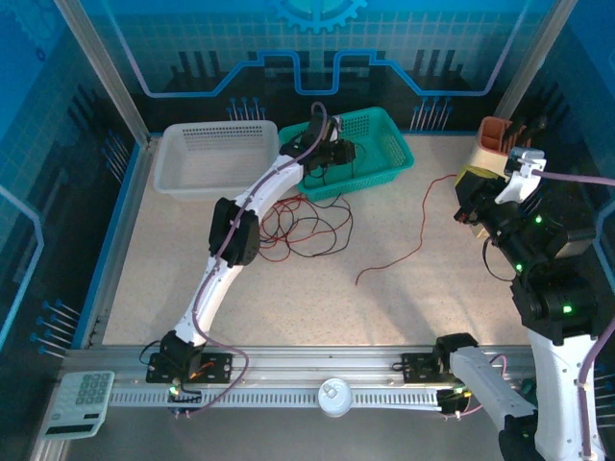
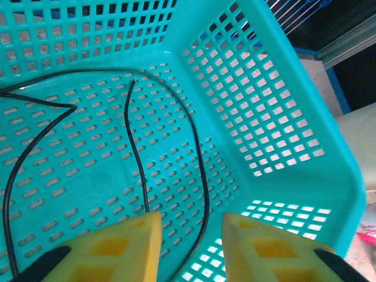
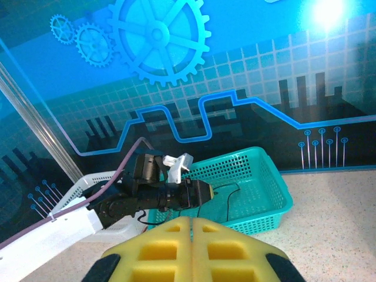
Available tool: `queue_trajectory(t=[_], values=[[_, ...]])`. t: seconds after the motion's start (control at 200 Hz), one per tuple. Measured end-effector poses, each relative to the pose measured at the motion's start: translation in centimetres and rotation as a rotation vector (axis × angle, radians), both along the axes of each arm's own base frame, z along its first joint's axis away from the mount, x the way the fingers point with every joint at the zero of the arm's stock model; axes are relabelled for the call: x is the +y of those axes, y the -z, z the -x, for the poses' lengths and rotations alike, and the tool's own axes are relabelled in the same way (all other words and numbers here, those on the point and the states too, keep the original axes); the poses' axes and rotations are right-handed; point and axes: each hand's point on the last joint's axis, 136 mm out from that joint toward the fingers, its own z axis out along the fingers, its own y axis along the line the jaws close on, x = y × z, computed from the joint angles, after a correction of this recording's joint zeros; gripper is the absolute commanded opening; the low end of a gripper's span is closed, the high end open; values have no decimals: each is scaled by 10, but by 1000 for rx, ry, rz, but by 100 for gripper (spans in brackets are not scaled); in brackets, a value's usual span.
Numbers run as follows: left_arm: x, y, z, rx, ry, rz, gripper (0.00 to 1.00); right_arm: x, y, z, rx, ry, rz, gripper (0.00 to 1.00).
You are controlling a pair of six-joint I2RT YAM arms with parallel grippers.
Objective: Untangle the cables
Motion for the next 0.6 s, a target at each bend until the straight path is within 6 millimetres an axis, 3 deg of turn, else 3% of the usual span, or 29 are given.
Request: queue_trajectory(t=[0.42,0.49,0.6], values=[[1,-15,-3,-43,6,-10,64,5,-4,-5,12,-21,-13,0],[0,-28,0,-58,23,3,65,7,-5,-8,18,-32,-20,0],[-1,-71,20,-92,81,29,69,10,-10,-13,18,-49,-32,0]])
